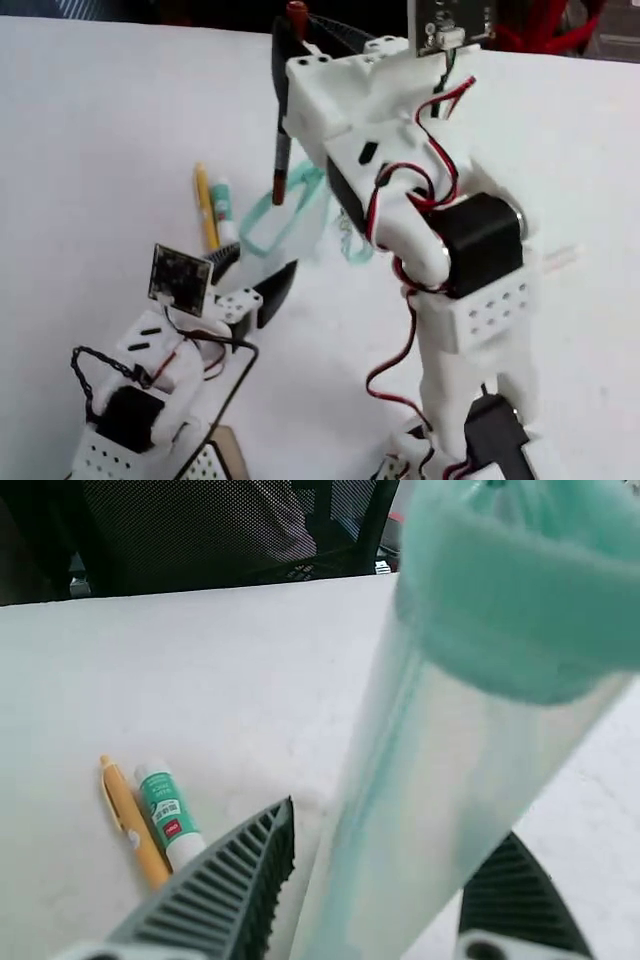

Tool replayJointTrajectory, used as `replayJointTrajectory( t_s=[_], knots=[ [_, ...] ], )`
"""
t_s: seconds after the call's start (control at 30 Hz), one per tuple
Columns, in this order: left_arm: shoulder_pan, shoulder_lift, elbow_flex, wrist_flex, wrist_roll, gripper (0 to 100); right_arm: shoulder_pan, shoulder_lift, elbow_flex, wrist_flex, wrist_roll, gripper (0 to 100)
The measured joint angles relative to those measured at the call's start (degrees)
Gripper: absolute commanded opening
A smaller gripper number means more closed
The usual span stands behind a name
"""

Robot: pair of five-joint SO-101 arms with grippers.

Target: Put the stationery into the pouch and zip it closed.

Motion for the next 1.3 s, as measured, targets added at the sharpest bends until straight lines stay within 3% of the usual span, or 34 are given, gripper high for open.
replayJointTrajectory(
  t_s=[0.4, 0.77, 1.03, 1.3],
  knots=[
    [0.0, 0.0, 0.0, 0.0, 0.0, 26, -4.31, -3.43, 8.7, 4.13, 0.0, 1.8],
    [-2.46, 0.0, 0.0, -1.05, 0.0, 26, -5.45, -22.33, 34.2, -5.8, 0.53, 1.7],
    [-2.46, 0.0, 0.53, -1.05, 0.0, 26, -14.59, -25.49, 43.96, -7.3, 18.02, 1.9],
    [-2.55, 0.0, 0.97, -2.46, 0.0, 26, -15.82, -25.67, 44.22, -7.3, 18.29, 22.3]
  ],
)
